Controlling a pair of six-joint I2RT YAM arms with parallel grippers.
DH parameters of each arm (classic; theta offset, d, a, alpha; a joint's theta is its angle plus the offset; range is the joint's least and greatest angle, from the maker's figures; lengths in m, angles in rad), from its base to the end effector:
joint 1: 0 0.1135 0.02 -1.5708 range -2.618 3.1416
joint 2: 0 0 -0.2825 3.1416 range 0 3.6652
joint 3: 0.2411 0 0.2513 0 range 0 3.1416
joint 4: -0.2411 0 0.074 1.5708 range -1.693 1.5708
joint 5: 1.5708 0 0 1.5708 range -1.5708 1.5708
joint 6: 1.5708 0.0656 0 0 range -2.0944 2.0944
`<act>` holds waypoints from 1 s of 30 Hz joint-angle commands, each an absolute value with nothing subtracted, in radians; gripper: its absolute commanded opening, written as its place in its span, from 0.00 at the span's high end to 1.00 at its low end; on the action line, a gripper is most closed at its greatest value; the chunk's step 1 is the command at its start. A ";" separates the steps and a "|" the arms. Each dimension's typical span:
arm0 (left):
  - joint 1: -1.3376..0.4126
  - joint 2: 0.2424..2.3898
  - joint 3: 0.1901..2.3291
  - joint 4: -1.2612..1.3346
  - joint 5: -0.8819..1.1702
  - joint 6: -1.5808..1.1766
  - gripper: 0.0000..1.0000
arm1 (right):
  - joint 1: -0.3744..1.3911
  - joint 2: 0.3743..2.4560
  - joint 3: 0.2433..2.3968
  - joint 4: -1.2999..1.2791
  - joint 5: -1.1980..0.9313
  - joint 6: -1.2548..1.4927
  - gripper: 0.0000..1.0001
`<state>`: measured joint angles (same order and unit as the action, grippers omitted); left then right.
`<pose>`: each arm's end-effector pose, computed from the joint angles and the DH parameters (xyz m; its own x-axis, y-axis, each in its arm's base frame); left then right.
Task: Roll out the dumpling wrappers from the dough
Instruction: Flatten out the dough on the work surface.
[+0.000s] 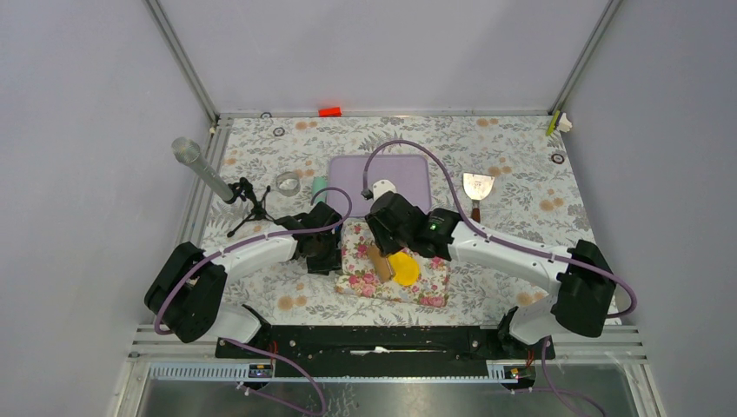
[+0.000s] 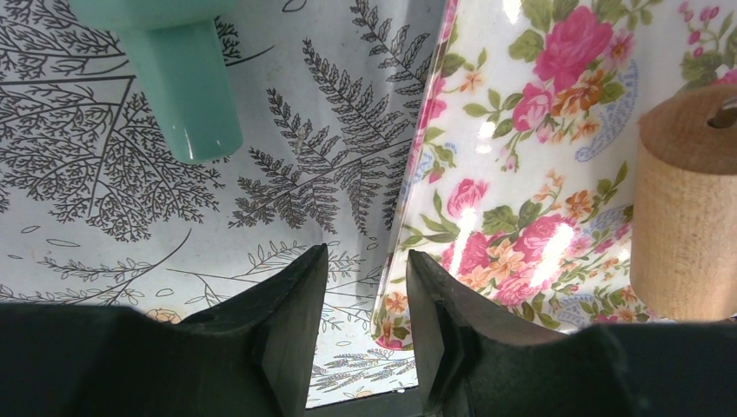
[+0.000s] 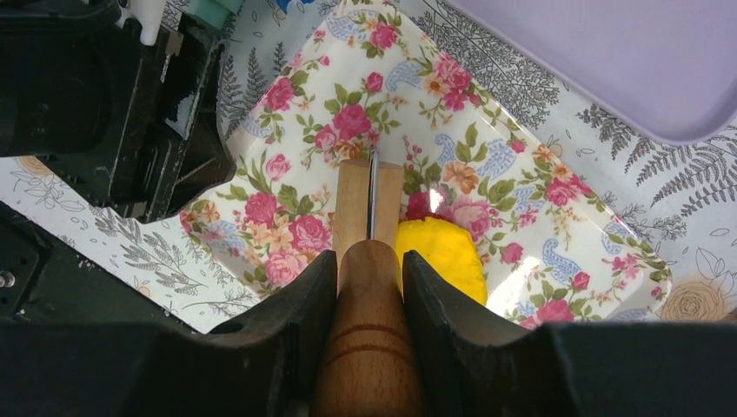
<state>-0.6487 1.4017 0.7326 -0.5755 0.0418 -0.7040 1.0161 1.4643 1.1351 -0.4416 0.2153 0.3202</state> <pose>0.1942 -0.1507 0.1555 -0.9730 -0.0739 -0.2186 -0.0203 0.9712 -0.2376 0.1906 0.2811 0.2761 -0.5843 -0.3592 -0.7277 -0.5961 0.7984 0.0845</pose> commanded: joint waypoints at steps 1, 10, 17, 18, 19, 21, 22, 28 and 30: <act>-0.644 1.395 0.738 -0.552 0.044 -0.694 0.57 | 1.003 1.484 1.180 -0.381 0.249 0.299 1.00; -0.644 1.393 0.730 -0.551 0.044 -0.690 0.57 | 0.973 1.482 1.156 -0.441 0.434 0.345 1.00; -0.644 1.396 0.726 -0.546 0.048 -0.690 0.57 | 0.969 1.457 1.159 -0.459 0.477 0.389 1.00; -0.644 1.396 0.726 -0.546 0.048 -0.690 0.57 | 0.969 1.456 1.164 -0.465 0.487 0.393 1.00; -0.645 1.396 0.725 -0.546 0.048 -0.690 0.57 | 0.969 1.458 1.170 -0.475 0.500 0.401 1.00; -0.645 1.396 0.724 -0.546 0.049 -0.690 0.57 | 0.967 1.461 1.184 -0.490 0.523 0.410 1.00; -0.644 1.396 0.725 -0.546 0.050 -0.690 0.57 | 0.968 1.459 1.187 -0.491 0.527 0.413 1.00; -0.645 1.390 0.727 -0.546 0.052 -0.690 0.57 | 0.964 1.432 1.203 -0.502 0.544 0.426 1.00; -0.645 1.382 0.726 -0.542 0.057 -0.691 0.57 | 0.964 1.418 1.204 -0.493 0.533 0.426 1.00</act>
